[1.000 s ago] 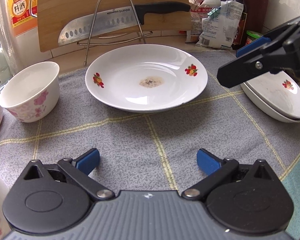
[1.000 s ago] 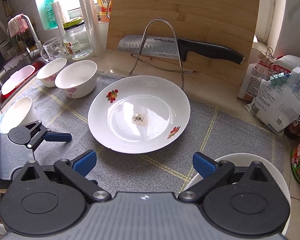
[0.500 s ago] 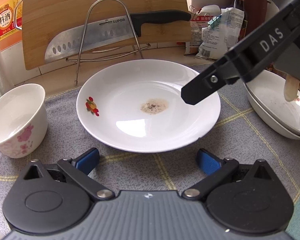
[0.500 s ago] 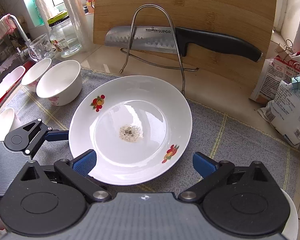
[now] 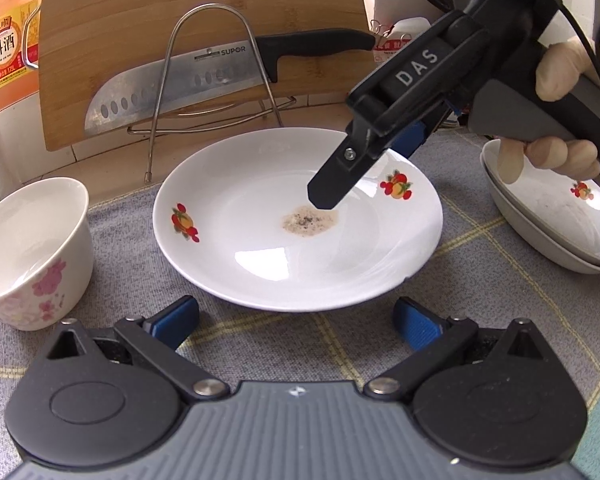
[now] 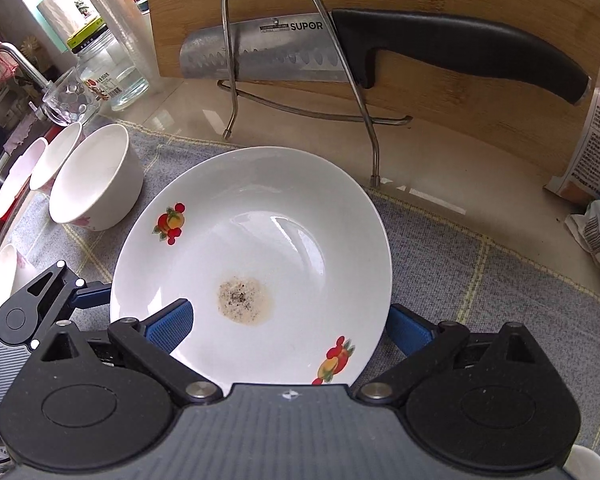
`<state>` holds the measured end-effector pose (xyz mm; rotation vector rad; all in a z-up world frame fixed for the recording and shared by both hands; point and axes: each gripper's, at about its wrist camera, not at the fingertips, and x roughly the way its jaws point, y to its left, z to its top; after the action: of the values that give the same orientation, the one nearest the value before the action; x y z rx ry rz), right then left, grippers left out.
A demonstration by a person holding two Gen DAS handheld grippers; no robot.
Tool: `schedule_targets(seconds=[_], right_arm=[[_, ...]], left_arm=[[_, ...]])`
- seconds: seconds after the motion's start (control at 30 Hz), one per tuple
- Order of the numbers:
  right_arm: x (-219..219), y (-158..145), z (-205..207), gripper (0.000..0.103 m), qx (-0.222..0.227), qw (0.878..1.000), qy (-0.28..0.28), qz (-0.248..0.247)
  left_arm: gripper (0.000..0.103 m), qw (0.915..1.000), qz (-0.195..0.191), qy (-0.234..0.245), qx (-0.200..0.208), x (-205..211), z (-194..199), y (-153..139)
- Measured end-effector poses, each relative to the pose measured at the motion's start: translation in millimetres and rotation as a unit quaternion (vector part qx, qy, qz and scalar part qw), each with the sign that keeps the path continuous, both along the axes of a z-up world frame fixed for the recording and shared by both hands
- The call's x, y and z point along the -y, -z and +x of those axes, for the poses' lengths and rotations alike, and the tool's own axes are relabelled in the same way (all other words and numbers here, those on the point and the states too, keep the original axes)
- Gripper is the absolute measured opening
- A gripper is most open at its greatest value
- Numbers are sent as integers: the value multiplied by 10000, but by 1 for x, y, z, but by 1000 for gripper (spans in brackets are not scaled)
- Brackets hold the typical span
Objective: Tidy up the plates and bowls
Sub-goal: 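Close the right tool on the rim of the stained plate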
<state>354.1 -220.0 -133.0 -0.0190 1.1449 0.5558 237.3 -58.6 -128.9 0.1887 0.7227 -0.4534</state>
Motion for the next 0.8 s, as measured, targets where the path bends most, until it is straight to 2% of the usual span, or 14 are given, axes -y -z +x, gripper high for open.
schedule_targets(seconds=[0.13, 0.8], right_arm=[[0, 4, 11, 103, -197, 9996, -47, 206], [-7, 5, 50, 103, -297, 9966, -435, 626]], left_arm=[[103, 10000, -12, 2, 31, 0, 1, 0], [103, 9998, -32, 140, 119, -5, 0, -1]])
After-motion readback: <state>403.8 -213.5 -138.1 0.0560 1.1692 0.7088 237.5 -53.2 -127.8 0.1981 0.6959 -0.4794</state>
